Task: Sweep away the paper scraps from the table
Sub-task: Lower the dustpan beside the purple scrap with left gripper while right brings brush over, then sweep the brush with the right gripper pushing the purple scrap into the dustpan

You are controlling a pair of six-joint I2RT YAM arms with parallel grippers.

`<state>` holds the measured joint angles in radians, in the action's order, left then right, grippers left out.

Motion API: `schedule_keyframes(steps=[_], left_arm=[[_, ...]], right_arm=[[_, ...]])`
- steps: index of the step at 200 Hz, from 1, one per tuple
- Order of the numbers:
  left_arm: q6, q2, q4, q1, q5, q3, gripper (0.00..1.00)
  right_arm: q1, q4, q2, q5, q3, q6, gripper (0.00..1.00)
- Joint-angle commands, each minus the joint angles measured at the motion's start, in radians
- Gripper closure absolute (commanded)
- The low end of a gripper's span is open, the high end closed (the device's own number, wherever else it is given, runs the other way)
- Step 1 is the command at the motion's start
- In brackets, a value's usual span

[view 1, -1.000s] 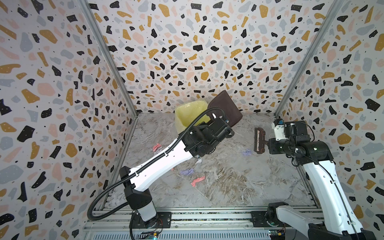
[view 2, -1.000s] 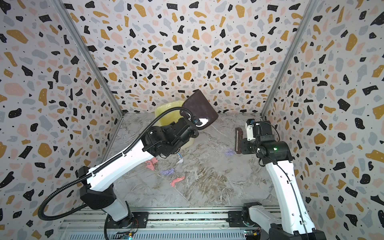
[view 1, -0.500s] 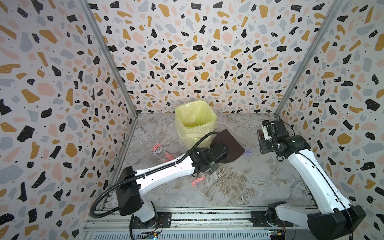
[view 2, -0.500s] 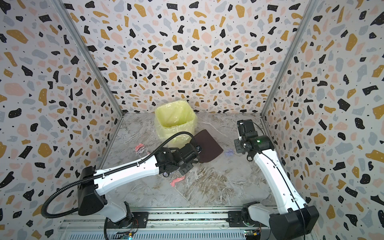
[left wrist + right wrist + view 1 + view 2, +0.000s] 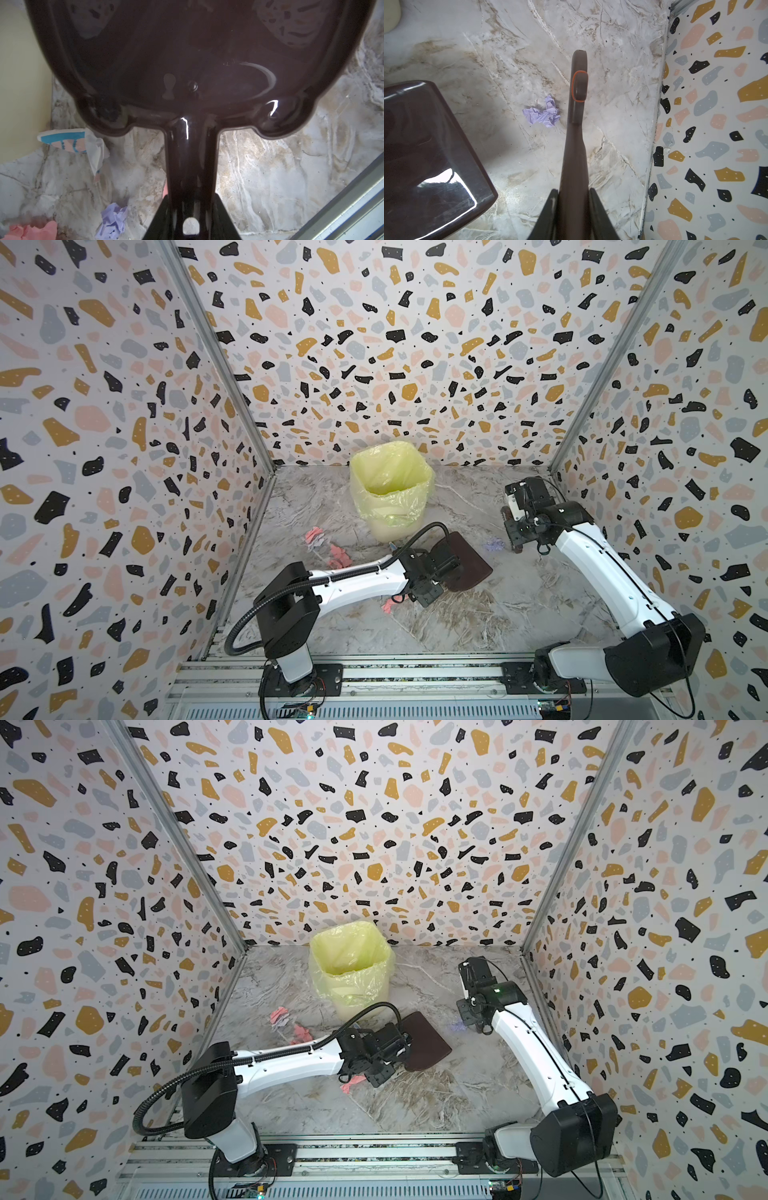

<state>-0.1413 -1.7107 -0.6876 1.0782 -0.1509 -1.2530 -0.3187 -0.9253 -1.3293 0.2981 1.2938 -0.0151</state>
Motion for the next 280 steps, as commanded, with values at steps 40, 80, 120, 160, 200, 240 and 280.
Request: schedule_keyframes(steps=[40,80,120,160,200,240,280], left_arm=[[0.037,-0.084,0.009,0.002,0.064,-0.034,1.00],[0.043,-0.119,0.028,-0.018,0.075,-0.039,1.00],[0.045,-0.140,0.031,-0.040,0.080,-0.062,1.00],[0.051,-0.163,0.022,-0.056,0.088,-0.078,1.00],[0.053,-0.184,-0.002,-0.070,0.094,-0.105,1.00],[0.062,-0.210,-0.024,-0.078,0.097,-0.129,1.00],[0.069,-0.230,-0.040,-0.090,0.104,-0.152,1.00]], right_arm=[[-0.050,-0.002,-0.017,-0.017,0.027,-0.013,1.00],[-0.097,-0.028,-0.032,-0.028,0.054,-0.009,1.00],[-0.170,-0.097,-0.039,-0.008,0.110,0.019,1.00],[-0.161,-0.128,-0.059,0.079,0.156,0.015,1.00],[-0.146,-0.102,-0.124,0.093,0.207,-0.010,1.00],[-0.144,-0.076,-0.195,0.084,0.237,-0.041,1.00],[-0.146,-0.079,-0.227,0.053,0.239,-0.056,1.00]])
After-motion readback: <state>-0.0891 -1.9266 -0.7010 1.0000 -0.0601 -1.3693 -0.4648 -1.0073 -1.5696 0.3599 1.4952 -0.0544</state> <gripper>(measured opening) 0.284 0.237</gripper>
